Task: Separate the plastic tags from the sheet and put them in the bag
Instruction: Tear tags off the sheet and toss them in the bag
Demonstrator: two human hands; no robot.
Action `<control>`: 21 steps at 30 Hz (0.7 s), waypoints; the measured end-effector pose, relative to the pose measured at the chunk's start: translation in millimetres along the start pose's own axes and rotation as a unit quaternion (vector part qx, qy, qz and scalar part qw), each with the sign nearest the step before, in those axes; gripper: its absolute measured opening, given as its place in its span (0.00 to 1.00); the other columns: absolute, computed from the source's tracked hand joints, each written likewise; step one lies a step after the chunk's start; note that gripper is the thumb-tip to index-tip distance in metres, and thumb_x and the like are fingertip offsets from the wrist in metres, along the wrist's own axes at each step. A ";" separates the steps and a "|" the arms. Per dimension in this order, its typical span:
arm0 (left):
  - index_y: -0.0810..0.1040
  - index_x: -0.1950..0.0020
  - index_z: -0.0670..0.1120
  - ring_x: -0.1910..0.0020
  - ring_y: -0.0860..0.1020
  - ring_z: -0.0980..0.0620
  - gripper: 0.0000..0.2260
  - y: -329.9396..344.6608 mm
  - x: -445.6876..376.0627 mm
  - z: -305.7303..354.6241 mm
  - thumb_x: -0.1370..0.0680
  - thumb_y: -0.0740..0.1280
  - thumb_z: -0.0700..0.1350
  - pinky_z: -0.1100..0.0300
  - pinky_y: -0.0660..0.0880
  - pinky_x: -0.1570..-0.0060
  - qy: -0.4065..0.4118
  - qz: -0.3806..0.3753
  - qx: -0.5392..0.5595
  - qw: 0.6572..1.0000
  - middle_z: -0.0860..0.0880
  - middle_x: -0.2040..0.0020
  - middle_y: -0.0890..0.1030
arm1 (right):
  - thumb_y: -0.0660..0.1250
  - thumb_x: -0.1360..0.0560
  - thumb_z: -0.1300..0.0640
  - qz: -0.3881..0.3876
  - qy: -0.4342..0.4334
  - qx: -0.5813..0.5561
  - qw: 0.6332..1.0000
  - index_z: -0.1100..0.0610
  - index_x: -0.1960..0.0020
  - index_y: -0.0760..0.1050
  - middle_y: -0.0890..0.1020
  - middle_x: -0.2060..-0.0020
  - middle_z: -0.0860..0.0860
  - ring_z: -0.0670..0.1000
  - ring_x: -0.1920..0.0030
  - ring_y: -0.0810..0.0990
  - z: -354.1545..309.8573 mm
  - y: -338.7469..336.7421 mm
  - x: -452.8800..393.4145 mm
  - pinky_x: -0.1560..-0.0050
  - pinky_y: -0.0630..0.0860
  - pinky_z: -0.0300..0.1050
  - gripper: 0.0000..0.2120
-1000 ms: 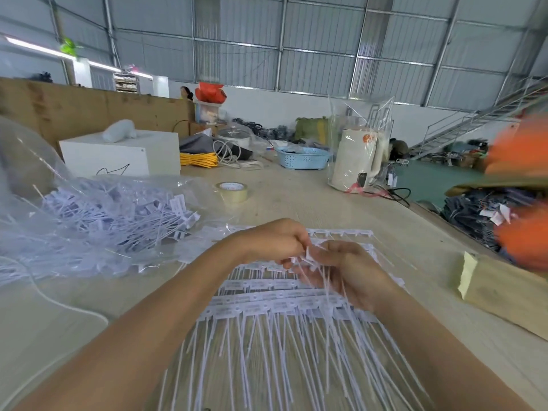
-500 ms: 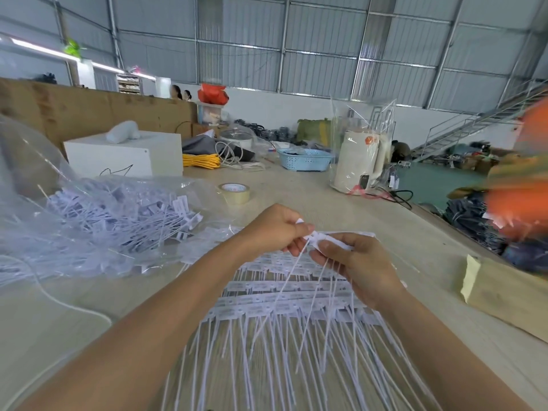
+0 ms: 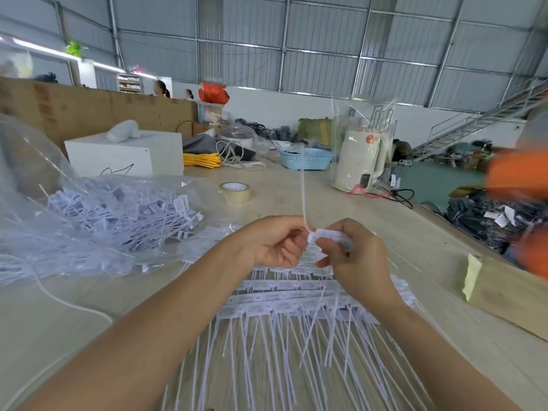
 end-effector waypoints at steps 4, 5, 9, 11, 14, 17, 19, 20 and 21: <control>0.67 0.75 0.46 0.86 0.59 0.61 0.19 2.2 0.4 3.2 0.23 0.58 0.40 0.71 0.55 0.84 -0.005 -0.044 0.025 0.999 0.54 0.82 0.63 | 0.67 0.26 0.66 0.035 -0.032 0.037 0.998 0.62 0.58 0.72 0.78 0.65 0.54 0.45 0.72 0.81 7.6 -6.8 -3.0 0.77 0.69 0.29 0.05; 0.67 0.76 0.46 0.86 0.59 0.61 0.21 0.7 3.0 6.3 0.22 0.58 0.40 0.71 0.55 0.84 0.004 -0.066 0.027 0.997 0.54 0.82 0.63 | 0.67 0.25 0.65 0.060 0.017 0.000 0.998 0.60 0.59 0.73 0.79 0.64 0.54 0.46 0.73 0.81 13.0 -14.5 -7.7 0.77 0.70 0.31 0.05; 0.73 0.72 0.46 0.81 0.64 0.58 0.18 -9.9 15.1 18.1 0.22 0.63 0.42 0.69 0.61 0.80 0.102 -0.032 -0.070 0.992 0.52 0.78 0.69 | 0.64 0.24 0.66 0.162 0.237 -0.297 0.911 0.63 0.59 0.74 0.76 0.67 0.56 0.47 0.73 0.76 43.0 -59.0 -23.9 0.66 0.74 0.37 0.05; 0.74 0.66 0.44 0.78 0.68 0.57 0.12 -12.4 15.0 14.9 0.23 0.66 0.45 0.67 0.65 0.76 0.144 0.048 -0.188 0.970 0.51 0.75 0.73 | 0.61 0.23 0.66 0.185 0.287 -0.492 0.801 0.65 0.55 0.72 0.74 0.65 0.54 0.45 0.73 0.74 48.7 -70.9 -28.9 0.67 0.75 0.36 0.04; 0.73 0.65 0.45 0.74 0.70 0.56 0.13 -14.6 6.0 4.6 0.22 0.65 0.48 0.63 0.67 0.70 0.160 0.088 -0.315 0.931 0.50 0.71 0.76 | 0.62 0.26 0.66 0.165 0.254 -0.676 0.671 0.62 0.51 0.69 0.73 0.64 0.54 0.46 0.74 0.76 42.5 -78.1 -31.6 0.71 0.76 0.34 0.05; 0.73 0.61 0.45 0.72 0.73 0.56 0.13 -12.3 2.2 -0.6 0.19 0.60 0.51 0.64 0.68 0.69 0.151 0.061 -0.360 0.919 0.50 0.68 0.78 | 0.64 0.31 0.65 0.044 0.290 -0.625 0.723 0.63 0.50 0.70 0.78 0.62 0.58 0.51 0.66 0.81 28.1 -63.3 -27.3 0.64 0.81 0.40 0.10; 0.72 0.59 0.46 0.73 0.74 0.56 0.14 -7.0 1.8 -1.6 0.18 0.57 0.51 0.65 0.68 0.71 0.149 0.040 -0.368 0.917 0.50 0.68 0.79 | 0.64 0.31 0.64 -0.062 0.297 -0.521 0.798 0.65 0.57 0.76 0.81 0.57 0.60 0.56 0.58 0.83 20.5 -40.0 -20.1 0.54 0.82 0.51 0.06; 0.72 0.58 0.46 0.73 0.74 0.56 0.14 -4.3 1.6 -2.1 0.18 0.56 0.51 0.66 0.67 0.73 0.152 0.035 -0.373 0.915 0.50 0.68 0.79 | 0.64 0.30 0.63 -0.106 0.283 -0.462 0.834 0.64 0.60 0.79 0.82 0.56 0.60 0.57 0.56 0.83 16.8 -27.8 -16.2 0.51 0.81 0.53 0.06; 0.72 0.56 0.45 0.74 0.74 0.56 0.14 -2.3 1.4 -2.4 0.17 0.54 0.51 0.66 0.67 0.74 0.155 0.034 -0.383 0.910 0.50 0.69 0.79 | 0.65 0.30 0.61 -0.129 0.261 -0.403 0.868 0.63 0.61 0.79 0.83 0.57 0.60 0.57 0.55 0.83 13.7 -17.3 -12.2 0.51 0.81 0.52 0.06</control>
Point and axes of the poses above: each hand's wrist, its own x-axis away from the middle knuckle, its own y-axis out of the palm, z = x × y, the point moved 1 cm from there along -x, towards the middle knuckle
